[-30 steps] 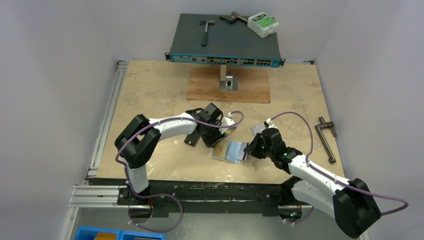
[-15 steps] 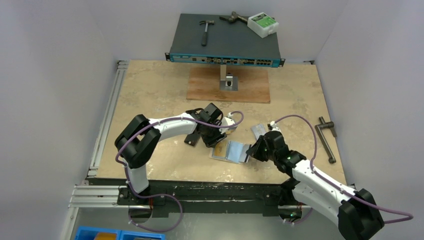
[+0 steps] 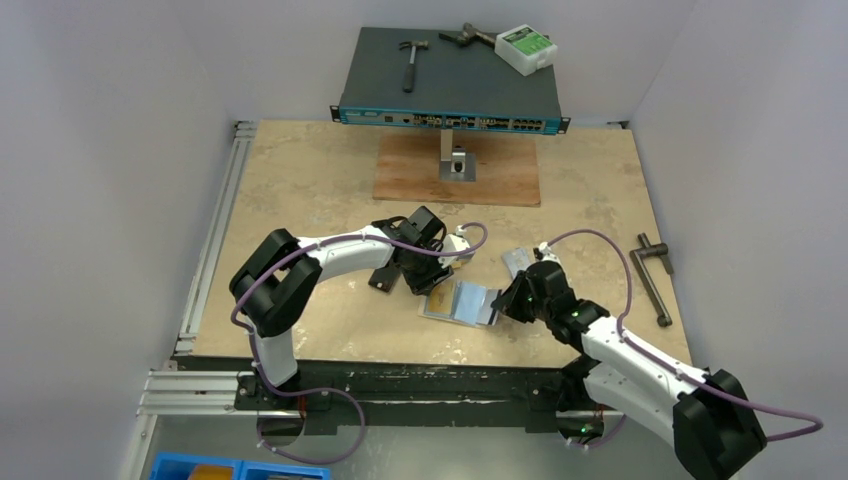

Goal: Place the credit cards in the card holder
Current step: Insert the credit card into the card holder.

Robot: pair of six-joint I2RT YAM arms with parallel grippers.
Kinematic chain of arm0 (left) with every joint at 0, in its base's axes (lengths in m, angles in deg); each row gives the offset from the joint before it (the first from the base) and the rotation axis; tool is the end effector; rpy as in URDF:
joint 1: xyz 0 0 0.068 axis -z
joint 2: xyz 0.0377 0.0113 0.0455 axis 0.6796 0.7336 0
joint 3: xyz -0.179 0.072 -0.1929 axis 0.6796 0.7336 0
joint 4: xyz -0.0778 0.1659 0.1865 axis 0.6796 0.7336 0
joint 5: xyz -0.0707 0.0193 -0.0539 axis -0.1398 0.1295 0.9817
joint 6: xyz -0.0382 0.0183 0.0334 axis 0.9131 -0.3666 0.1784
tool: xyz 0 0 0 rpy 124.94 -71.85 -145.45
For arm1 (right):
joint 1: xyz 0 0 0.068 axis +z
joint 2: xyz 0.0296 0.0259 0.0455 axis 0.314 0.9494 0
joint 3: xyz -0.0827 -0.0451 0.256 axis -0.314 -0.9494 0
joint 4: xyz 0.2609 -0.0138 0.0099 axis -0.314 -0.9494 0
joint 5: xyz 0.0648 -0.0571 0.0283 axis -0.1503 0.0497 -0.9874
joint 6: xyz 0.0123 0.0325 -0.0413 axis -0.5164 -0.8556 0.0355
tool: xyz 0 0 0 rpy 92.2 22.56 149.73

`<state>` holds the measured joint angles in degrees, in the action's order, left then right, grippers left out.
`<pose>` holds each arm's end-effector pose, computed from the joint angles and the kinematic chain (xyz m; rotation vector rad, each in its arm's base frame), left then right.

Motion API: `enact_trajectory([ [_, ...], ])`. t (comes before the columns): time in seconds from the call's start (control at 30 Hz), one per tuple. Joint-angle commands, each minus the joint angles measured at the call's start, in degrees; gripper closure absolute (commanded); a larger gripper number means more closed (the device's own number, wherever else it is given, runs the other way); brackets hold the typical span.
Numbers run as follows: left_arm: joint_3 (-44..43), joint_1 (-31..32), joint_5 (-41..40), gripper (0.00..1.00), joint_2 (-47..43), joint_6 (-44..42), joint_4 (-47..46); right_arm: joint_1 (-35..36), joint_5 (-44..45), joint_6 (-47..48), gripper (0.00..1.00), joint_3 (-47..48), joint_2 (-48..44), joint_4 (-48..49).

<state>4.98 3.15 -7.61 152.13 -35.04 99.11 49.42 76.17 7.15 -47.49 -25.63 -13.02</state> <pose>0.2471 -0.2670 0.1638 1.4743 2.3180 -0.4572 0.1432 0.0872 0.1557 0.4247 2.4194 0.7017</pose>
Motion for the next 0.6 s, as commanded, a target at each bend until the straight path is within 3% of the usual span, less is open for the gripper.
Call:
enact_trajectory([
  [0.0, -0.3, 0.6, -0.6, 0.57, -1.0, -1.0, 1.5, 0.5, -0.1, 1.8, 1.0, -0.5, 3.0, 1.7],
  [0.57, -0.4, 0.6, -0.6, 0.57, -1.1, -1.1, 1.7, 1.8, -3.1, 4.6, 1.0, 1.0, 7.8, 9.1],
])
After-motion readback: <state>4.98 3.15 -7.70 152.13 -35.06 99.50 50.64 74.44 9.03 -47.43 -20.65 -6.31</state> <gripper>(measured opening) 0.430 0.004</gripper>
